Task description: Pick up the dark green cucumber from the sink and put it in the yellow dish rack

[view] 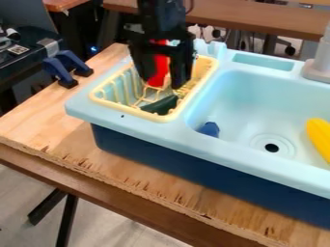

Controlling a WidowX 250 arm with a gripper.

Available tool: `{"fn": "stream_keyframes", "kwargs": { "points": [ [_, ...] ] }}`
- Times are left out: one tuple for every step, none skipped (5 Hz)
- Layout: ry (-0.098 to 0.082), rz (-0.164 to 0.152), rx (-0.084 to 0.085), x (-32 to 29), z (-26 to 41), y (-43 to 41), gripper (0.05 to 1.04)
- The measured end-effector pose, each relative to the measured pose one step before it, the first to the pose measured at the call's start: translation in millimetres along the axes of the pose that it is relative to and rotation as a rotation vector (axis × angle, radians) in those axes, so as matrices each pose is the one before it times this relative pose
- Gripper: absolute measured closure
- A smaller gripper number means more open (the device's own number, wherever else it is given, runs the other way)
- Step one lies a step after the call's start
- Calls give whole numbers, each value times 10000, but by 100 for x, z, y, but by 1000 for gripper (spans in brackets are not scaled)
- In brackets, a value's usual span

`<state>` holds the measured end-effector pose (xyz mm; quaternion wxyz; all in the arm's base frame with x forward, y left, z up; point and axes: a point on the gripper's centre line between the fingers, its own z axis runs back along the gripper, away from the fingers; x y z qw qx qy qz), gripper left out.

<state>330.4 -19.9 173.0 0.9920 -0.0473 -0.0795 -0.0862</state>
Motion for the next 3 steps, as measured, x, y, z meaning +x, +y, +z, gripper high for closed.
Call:
{"fn": "stream_keyframes", "kwargs": {
  "points": [
    [312, -780, 300, 202, 990, -2817, 76],
    [357, -644, -464, 656, -1255, -2757, 76],
    [87, -117, -445, 1457, -804, -1258, 79]
  ]
}}
